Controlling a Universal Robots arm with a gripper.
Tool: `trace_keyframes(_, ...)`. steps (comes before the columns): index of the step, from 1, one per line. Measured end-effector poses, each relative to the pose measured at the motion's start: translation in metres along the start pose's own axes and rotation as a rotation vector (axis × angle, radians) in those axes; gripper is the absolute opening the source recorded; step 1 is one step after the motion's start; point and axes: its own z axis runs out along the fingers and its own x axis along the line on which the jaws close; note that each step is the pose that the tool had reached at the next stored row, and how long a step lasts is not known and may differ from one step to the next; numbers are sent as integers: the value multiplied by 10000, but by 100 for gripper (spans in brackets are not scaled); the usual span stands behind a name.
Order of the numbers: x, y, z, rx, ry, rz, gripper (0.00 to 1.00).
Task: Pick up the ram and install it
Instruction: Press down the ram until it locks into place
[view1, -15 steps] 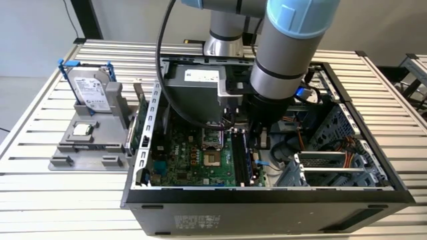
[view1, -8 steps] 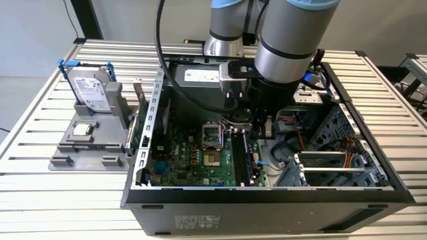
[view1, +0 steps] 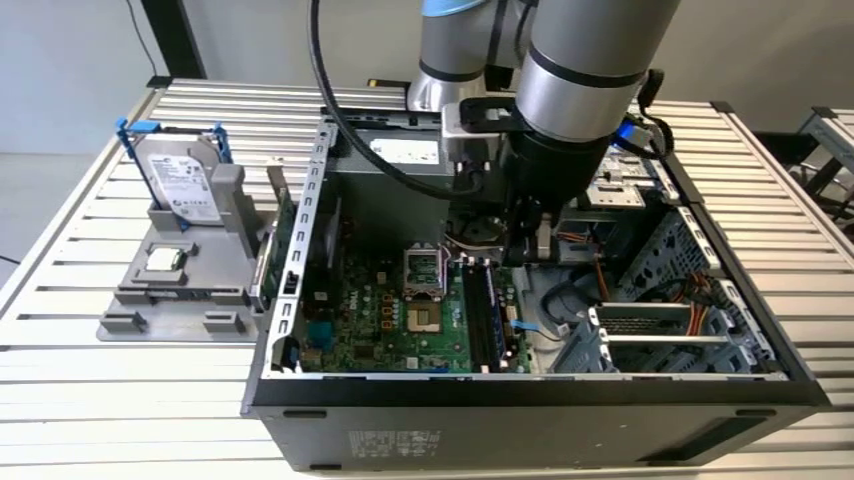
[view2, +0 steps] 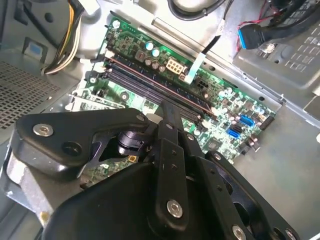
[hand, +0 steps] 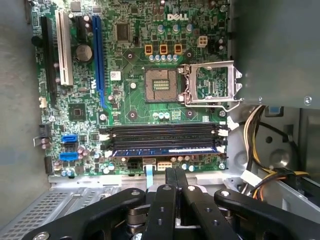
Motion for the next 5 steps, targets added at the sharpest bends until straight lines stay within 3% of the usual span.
trace_keyframes(5, -1, -1, -59, 0, 1, 0, 0)
